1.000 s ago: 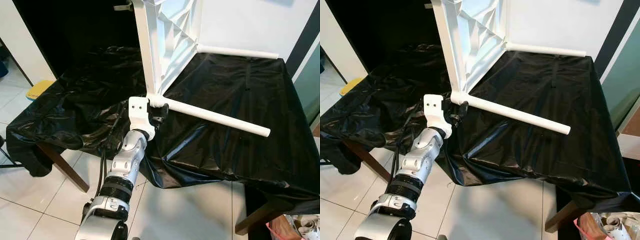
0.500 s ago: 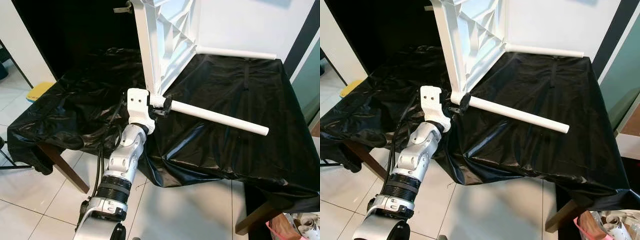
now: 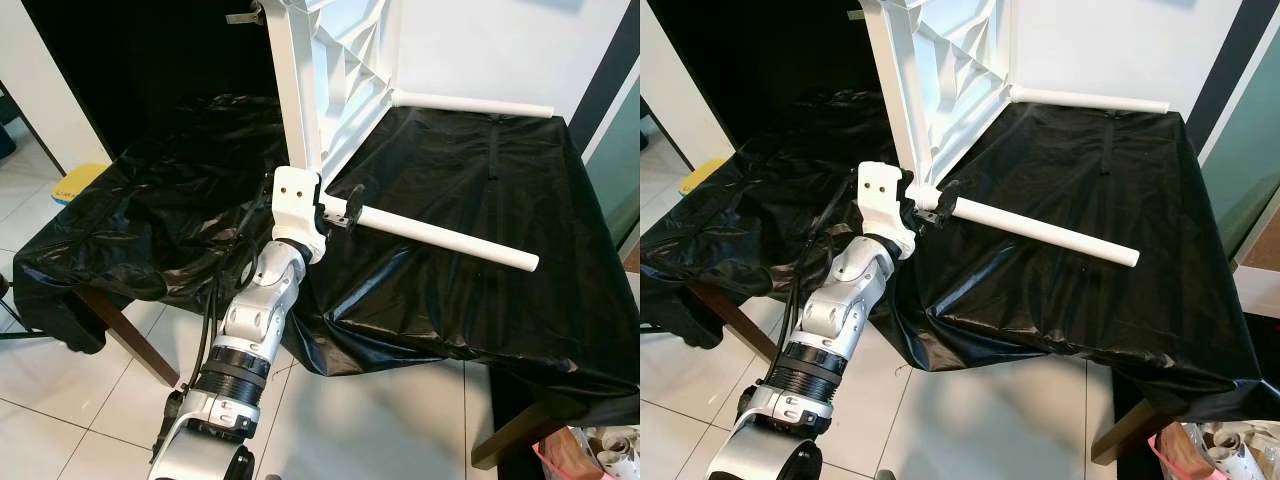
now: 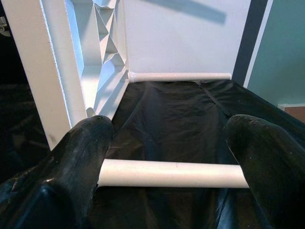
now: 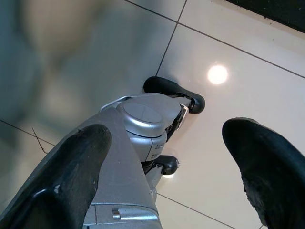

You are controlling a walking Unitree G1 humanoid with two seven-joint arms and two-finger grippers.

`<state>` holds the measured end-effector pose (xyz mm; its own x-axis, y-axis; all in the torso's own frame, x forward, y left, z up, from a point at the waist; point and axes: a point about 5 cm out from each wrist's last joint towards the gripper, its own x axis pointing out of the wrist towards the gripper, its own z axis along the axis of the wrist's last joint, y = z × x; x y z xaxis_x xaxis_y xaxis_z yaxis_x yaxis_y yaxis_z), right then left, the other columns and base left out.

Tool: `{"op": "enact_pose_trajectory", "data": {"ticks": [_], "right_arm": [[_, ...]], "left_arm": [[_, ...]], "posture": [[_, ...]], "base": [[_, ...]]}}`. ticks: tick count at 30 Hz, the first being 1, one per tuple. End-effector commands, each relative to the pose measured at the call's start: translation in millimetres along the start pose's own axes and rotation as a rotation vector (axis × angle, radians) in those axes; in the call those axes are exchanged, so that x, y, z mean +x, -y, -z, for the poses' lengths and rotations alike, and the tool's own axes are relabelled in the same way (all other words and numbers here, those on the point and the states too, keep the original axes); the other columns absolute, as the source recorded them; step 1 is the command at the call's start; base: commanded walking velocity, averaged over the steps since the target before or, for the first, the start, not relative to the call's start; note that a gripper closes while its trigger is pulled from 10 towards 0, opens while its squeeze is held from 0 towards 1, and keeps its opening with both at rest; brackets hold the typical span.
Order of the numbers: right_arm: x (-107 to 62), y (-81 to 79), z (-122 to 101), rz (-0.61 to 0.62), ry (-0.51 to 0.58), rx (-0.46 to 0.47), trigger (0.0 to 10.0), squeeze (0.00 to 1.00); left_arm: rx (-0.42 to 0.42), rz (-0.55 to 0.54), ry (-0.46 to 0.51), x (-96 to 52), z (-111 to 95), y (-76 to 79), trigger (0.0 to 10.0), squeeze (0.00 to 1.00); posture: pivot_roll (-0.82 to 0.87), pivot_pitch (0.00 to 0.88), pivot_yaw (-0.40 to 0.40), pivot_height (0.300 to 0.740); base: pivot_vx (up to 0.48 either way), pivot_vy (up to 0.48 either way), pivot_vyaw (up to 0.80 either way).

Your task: Building children table

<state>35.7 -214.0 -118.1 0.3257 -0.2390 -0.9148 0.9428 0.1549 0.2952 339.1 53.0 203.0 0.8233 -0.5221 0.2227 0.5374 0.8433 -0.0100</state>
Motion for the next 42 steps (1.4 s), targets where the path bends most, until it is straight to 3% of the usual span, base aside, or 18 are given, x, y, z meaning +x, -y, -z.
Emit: {"op": "enact_pose_trajectory", "data": {"ticks": [1, 4, 12, 20, 32, 42], "right_arm": [[12.5, -103.5, 9.0, -0.293, 0.007, -1.493, 10.0, 0.00], [12.4, -103.5, 9.0, -0.292, 0.008, -1.492, 10.0, 0.00], [12.3, -104.0, 10.2, -0.288, 0.014, -1.477, 10.0, 0.00], [12.2, -104.8, 11.2, -0.292, 0.010, -1.475, 10.0, 0.00], [12.1, -106.1, 12.6, -0.298, 0.003, -1.463, 10.0, 0.00], [12.0, -106.9, 13.0, -0.301, 0.004, -1.451, 10.0, 0.00]], "left_arm": [[0.022, 0.092, 0.003, -0.2, -2.6, 4.7, 10.0, 0.00], [0.032, 0.084, 0.003, -2.4, -1.2, 4.3, 10.0, 0.00], [0.023, -0.050, -0.045, -28.4, 18.6, -0.6, 10.0, 0.00], [0.004, -0.098, -0.082, -37.0, 26.8, -7.9, 10.0, 0.00], [-0.034, -0.087, -0.082, -36.7, 24.4, -7.1, 10.0, 0.00], [0.000, -0.066, -0.083, -37.9, 22.1, -9.8, 10.0, 0.00]], "posture": [[0.02, 0.004, 0.025, 0.740], [0.02, 0.003, 0.028, 0.740], [0.01, 0.000, 0.036, 0.740], [0.02, 0.000, 0.035, 0.740], [0.03, 0.011, 0.035, 0.740], [0.03, 0.019, 0.038, 0.740]], "base": [[0.000, 0.000, 0.00], [0.000, 0.000, 0.00], [0.000, 0.000, 0.00], [0.000, 0.000, 0.00], [0.000, 0.000, 0.00], [0.000, 0.000, 0.00]]}}
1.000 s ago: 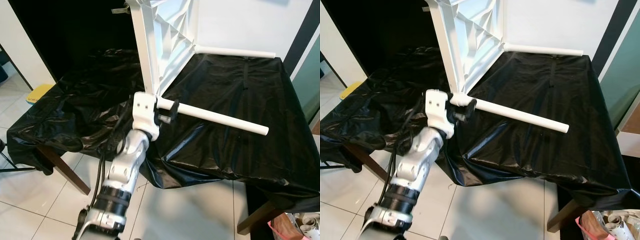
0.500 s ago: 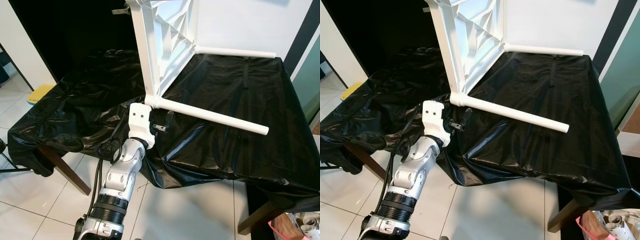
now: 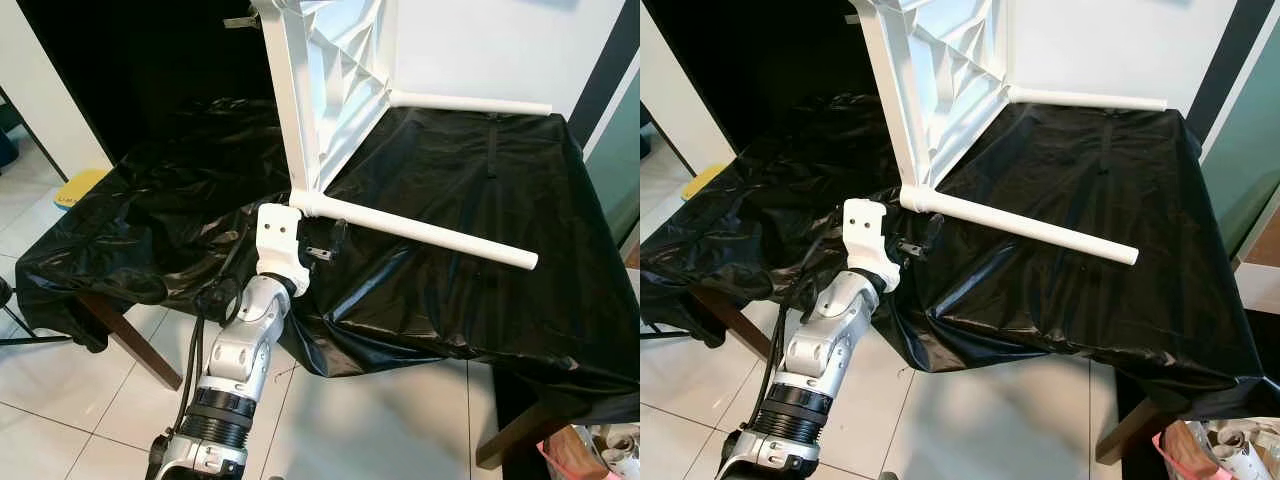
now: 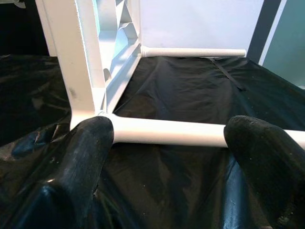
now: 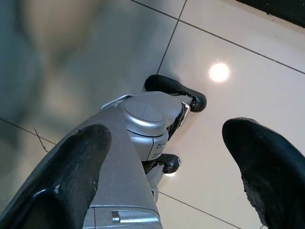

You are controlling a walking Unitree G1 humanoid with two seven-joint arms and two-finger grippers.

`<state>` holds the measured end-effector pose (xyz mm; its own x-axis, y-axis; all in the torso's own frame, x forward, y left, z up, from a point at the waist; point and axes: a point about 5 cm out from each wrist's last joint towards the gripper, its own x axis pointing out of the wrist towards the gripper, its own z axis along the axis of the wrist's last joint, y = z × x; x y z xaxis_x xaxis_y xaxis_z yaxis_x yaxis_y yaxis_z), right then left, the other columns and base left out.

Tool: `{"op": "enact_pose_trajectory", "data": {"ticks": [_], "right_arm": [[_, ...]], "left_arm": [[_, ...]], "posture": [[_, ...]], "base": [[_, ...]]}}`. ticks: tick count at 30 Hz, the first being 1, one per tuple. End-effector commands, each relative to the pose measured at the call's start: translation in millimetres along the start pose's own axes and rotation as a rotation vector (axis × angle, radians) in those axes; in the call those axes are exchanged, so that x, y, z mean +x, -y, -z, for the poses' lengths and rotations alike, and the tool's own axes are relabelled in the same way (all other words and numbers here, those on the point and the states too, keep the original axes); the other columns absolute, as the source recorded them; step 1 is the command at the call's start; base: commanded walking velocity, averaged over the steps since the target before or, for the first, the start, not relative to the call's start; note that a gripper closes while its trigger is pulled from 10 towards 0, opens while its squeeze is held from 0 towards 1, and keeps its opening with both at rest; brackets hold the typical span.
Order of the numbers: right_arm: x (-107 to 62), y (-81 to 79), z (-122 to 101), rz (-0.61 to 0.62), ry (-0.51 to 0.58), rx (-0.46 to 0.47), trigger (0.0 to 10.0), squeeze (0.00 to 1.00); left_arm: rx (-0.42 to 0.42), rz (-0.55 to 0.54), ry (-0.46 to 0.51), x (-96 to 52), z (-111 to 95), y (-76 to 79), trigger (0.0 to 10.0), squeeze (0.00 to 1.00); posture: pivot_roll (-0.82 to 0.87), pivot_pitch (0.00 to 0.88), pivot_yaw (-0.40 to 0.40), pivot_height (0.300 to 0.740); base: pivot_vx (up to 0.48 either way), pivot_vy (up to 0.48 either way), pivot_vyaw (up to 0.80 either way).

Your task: Building children table

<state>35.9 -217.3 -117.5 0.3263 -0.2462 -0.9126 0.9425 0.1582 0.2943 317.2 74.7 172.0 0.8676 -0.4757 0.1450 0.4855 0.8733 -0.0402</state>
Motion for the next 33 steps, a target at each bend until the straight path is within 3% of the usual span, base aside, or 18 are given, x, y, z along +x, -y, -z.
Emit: {"op": "enact_pose_trajectory", "data": {"ticks": [1, 3, 4, 10, 15, 23, 33], "right_arm": [[11.6, -107.1, 16.0, -0.306, -0.002, -1.446, 10.0, 0.00], [11.6, -107.4, 15.9, -0.306, -0.001, -1.444, 10.0, 0.00], [11.7, -108.0, 15.6, -0.306, -0.001, -1.439, 10.0, 0.00], [11.7, -108.2, 15.5, -0.306, 0.000, -1.437, 10.0, 0.00], [11.8, -108.8, 15.1, -0.306, 0.000, -1.432, 10.0, 0.00], [11.8, -107.3, 14.9, -0.302, -0.003, -1.420, 10.0, 0.00], [11.7, -103.7, 15.8, -0.298, -0.011, -1.422, 10.0, 0.00]], "left_arm": [[0.019, -0.002, -0.005, -1.6, -1.4, -3.0, 10.0, 0.00], [0.032, -0.007, 0.005, -2.2, -3.8, -6.1, 10.0, 0.00], [0.067, -0.024, 0.018, -3.4, -9.1, -16.3, 10.0, 0.00], [0.077, -0.031, 0.018, -3.8, -10.5, -21.6, 10.0, 0.00], [0.071, -0.054, -0.006, -6.0, -10.7, -36.8, 10.0, 0.00], [0.056, -0.044, -0.022, -5.6, -6.5, -30.5, 10.0, 0.00], [0.088, -0.065, -0.021, -5.9, -6.9, -35.3, 10.0, 0.00]], "posture": [[0.03, 0.019, 0.038, 0.740], [0.03, 0.022, 0.038, 0.740], [0.03, 0.023, 0.037, 0.740], [0.03, 0.023, 0.037, 0.740], [0.03, 0.024, 0.041, 0.740], [0.03, 0.024, 0.043, 0.740], [0.04, 0.014, 0.042, 0.740]], "base": [[0.000, 0.000, 0.00], [0.000, 0.000, 0.00], [0.000, 0.000, 0.00], [0.000, 0.000, 0.00], [0.000, 0.055, 0.00], [0.000, 0.368, 0.00], [0.000, 0.335, 0.00]]}}
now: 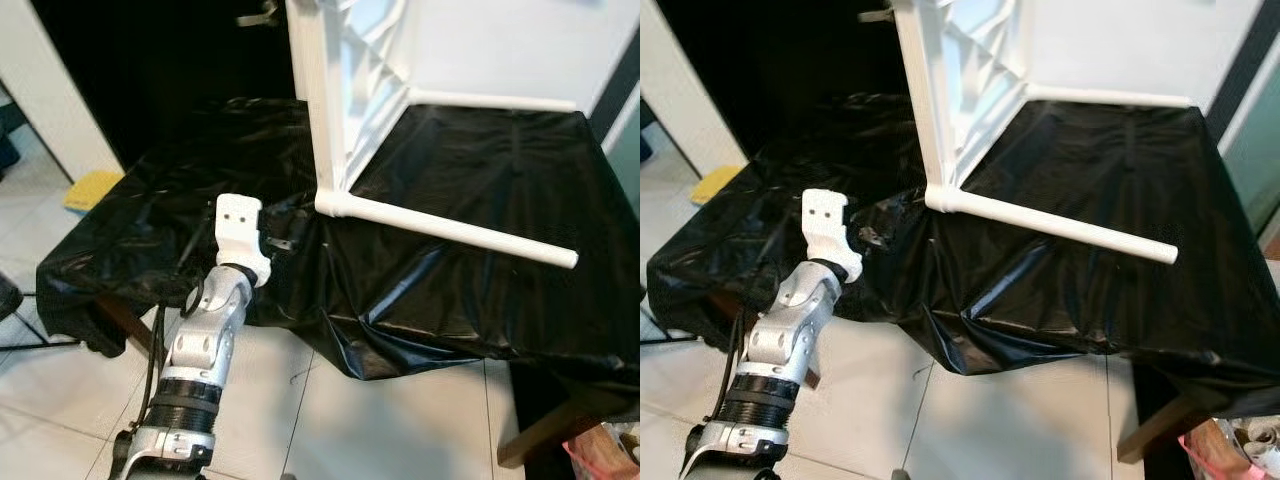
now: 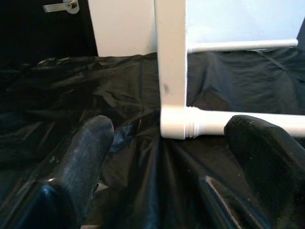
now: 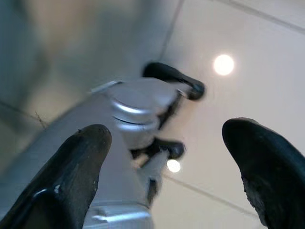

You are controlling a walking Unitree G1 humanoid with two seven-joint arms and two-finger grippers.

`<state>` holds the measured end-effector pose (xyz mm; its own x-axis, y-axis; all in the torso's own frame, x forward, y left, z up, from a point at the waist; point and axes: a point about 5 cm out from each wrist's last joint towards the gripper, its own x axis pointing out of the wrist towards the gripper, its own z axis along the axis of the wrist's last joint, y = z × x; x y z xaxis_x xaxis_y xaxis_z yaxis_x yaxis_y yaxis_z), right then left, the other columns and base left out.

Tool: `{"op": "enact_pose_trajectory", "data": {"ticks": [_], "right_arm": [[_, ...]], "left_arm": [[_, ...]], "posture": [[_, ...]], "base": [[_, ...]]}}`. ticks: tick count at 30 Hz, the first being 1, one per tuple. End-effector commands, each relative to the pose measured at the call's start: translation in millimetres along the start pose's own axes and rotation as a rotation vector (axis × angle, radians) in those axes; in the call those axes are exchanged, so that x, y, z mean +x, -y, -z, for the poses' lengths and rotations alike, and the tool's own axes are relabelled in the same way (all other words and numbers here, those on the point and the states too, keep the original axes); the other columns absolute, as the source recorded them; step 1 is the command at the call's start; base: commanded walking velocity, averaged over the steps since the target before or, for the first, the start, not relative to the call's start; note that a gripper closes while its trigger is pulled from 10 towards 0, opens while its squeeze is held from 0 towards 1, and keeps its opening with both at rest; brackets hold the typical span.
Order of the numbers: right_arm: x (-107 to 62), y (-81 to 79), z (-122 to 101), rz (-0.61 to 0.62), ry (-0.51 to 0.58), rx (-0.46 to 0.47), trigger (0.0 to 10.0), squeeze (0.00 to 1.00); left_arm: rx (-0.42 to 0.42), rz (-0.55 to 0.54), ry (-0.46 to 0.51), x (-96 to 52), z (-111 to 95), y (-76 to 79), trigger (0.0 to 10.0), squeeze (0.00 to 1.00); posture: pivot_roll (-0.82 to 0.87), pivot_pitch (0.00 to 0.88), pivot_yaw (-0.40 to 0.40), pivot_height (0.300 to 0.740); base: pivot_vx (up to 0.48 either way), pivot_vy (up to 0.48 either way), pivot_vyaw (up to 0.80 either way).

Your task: Building children table

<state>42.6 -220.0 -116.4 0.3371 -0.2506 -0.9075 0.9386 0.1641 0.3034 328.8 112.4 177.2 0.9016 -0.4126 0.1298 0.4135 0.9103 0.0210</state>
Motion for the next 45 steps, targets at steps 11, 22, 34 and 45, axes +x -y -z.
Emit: {"op": "enact_pose_trajectory", "data": {"ticks": [11, 22, 34, 45], "right_arm": [[10.9, -95.8, 18.4, -0.288, -0.028, -1.424, 10.0, 0.00], [11.0, -94.7, 17.8, -0.287, -0.030, -1.433, 10.0, 0.00], [11.2, -95.3, 17.0, -0.287, -0.031, -1.447, 10.0, 0.00], [10.9, -96.9, 19.4, -0.293, -0.032, -1.447, 10.0, 0.00]], "left_arm": [[0.021, 0.026, -0.016, -0.6, 4.9, 8.3, 10.0, 0.00], [-0.011, 0.053, -0.036, -8.5, 15.8, 10.8, 10.0, 0.00], [-0.033, 0.030, -0.033, -11.1, 17.5, 7.7, 10.0, 0.00], [-0.027, 0.028, -0.028, -12.9, 15.8, 4.9, 10.0, 0.00]], "posture": [[0.04, 0.004, 0.041, 0.740], [0.04, 0.000, 0.038, 0.740], [0.05, 0.003, 0.025, 0.740], [0.06, 0.014, 0.020, 0.740]], "base": [[0.000, 0.000, 0.00], [0.000, 0.000, 0.00], [0.282, 0.000, 0.00], [0.339, 0.000, 0.00]]}}
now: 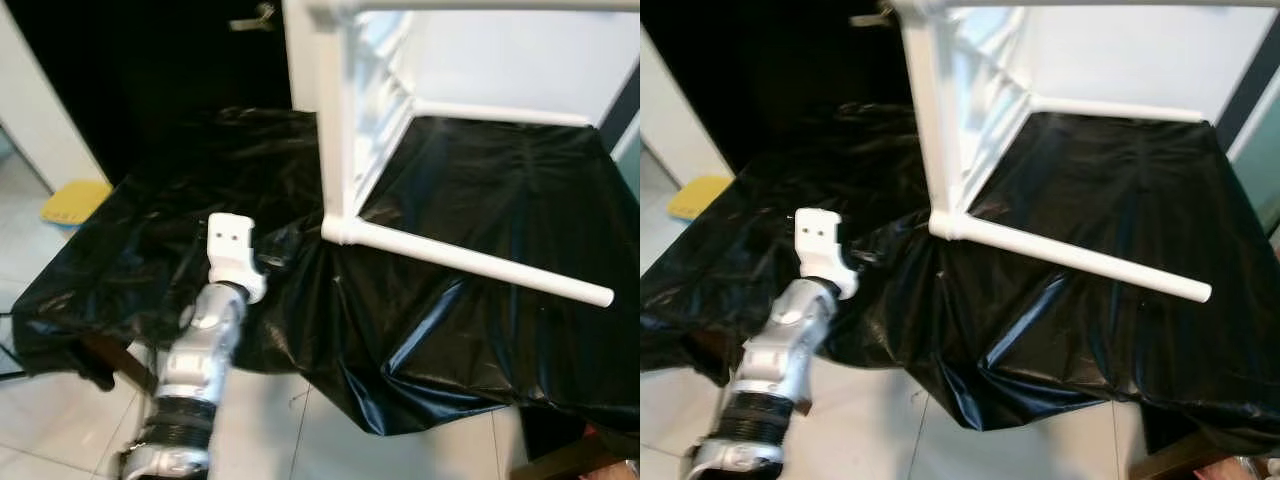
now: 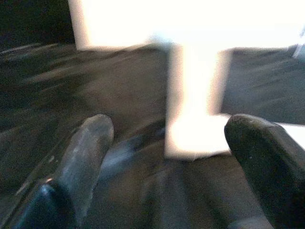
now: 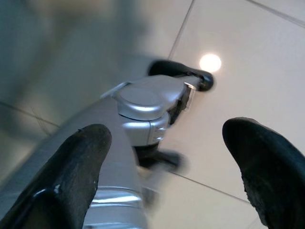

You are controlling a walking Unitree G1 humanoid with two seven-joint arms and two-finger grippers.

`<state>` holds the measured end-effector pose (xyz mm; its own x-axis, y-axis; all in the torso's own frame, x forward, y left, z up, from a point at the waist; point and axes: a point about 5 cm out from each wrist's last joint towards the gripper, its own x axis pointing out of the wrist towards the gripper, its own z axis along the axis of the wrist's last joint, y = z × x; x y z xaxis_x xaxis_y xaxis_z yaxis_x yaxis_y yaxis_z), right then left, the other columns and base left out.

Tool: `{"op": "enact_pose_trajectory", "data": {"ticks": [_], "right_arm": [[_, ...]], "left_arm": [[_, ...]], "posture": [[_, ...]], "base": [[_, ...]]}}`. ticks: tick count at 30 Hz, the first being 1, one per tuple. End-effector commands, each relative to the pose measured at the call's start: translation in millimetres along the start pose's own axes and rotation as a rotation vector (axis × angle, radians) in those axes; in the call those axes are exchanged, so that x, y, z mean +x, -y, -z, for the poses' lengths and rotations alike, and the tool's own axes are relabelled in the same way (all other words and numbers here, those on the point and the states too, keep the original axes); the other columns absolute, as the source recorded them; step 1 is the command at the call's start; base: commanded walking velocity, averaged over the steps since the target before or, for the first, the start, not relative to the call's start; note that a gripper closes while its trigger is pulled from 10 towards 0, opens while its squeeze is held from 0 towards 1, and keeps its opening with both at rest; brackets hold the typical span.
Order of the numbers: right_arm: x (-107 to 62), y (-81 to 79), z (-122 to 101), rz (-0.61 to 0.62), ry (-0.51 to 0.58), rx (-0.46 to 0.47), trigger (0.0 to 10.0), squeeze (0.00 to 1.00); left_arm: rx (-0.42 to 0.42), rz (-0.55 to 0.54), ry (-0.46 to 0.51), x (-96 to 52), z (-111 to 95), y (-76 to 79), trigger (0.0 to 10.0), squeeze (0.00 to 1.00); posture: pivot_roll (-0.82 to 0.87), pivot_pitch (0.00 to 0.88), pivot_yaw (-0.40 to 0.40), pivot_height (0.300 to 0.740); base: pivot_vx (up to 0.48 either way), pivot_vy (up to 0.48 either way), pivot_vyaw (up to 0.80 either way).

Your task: Building children table

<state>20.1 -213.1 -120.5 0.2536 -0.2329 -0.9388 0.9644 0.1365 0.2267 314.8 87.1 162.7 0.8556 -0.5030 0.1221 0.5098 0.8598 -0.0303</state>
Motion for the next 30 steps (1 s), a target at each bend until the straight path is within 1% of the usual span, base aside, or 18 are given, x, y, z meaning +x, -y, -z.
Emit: {"op": "enact_pose_trajectory", "data": {"ticks": [1, 6, 10, 12, 17, 18, 21, 23, 26, 29, 30], "right_arm": [[6.7, -119.2, 10.4, -0.340, 0.056, -1.462, 10.0, 0.00], [6.8, -119.6, 9.3, -0.341, 0.058, -1.463, 10.0, 0.00], [6.8, -120.0, 8.6, -0.340, 0.060, -1.463, 10.0, 0.00], [6.9, -120.2, 8.5, -0.339, 0.061, -1.461, 10.0, 0.00], [6.9, -120.3, 8.6, -0.339, 0.061, -1.460, 10.0, 0.00], [6.8, -120.1, 9.1, -0.338, 0.061, -1.460, 10.0, 0.00], [6.8, -119.3, 10.3, -0.337, 0.060, -1.457, 10.0, 0.00], [6.8, -119.3, 10.3, -0.337, 0.060, -1.457, 10.0, 0.00], [6.8, -117.9, 10.9, -0.334, 0.058, -1.456, 10.0, 0.00], [6.8, -117.4, 10.8, -0.333, 0.057, -1.455, 10.0, 0.00], [6.9, -116.9, 10.4, -0.331, 0.057, -1.455, 10.0, 0.00]], "left_arm": [[0.035, -0.075, -0.018, -11.1, 0.7, -23.1, 10.0, 0.00], [0.037, -0.075, -0.015, -11.8, 0.6, -22.7, 10.0, 0.00], [0.039, -0.077, -0.031, -12.8, 2.8, -22.5, 10.0, 0.00], [0.048, -0.041, -0.040, -13.9, 4.3, -19.5, 10.0, 0.00], [0.052, -0.025, -0.043, -14.4, 4.5, -18.1, 10.0, 0.00], [0.068, 0.007, -0.051, -14.8, 4.2, -16.3, 10.0, 0.00], [0.078, 0.071, -0.074, -16.1, 3.1, -14.6, 10.0, 0.00], [0.078, 0.071, -0.074, -16.1, 3.1, -14.6, 10.0, 0.00], [0.078, 0.136, -0.075, -17.0, -3.1, -12.5, 10.0, 0.00], [0.085, 0.156, -0.069, -17.1, -7.1, -11.6, 10.0, 0.00], [0.089, 0.180, -0.058, -16.2, -12.8, -10.3, 10.0, 0.00]], "posture": [[0.06, 0.017, 0.018, 0.740], [0.06, 0.018, 0.018, 0.740], [0.05, 0.022, 0.018, 0.740], [0.05, 0.027, 0.018, 0.740], [0.05, 0.027, 0.018, 0.740], [0.05, 0.033, 0.019, 0.740], [0.05, 0.036, 0.020, 0.740], [0.05, 0.036, 0.020, 0.740], [0.05, 0.038, 0.019, 0.740], [0.05, 0.040, 0.021, 0.740], [0.05, 0.039, 0.020, 0.740]], "base": [[0.337, 0.000, 0.00], [0.322, 0.000, 0.00], [0.000, 0.000, 0.00], [0.000, 0.000, 0.00], [0.000, 0.000, 0.00], [0.000, 0.000, 0.00], [0.000, 0.000, 0.00], [0.000, 0.000, 0.00], [0.000, 0.000, 0.00], [0.000, 0.000, 0.00], [0.000, 0.000, 0.00]]}}
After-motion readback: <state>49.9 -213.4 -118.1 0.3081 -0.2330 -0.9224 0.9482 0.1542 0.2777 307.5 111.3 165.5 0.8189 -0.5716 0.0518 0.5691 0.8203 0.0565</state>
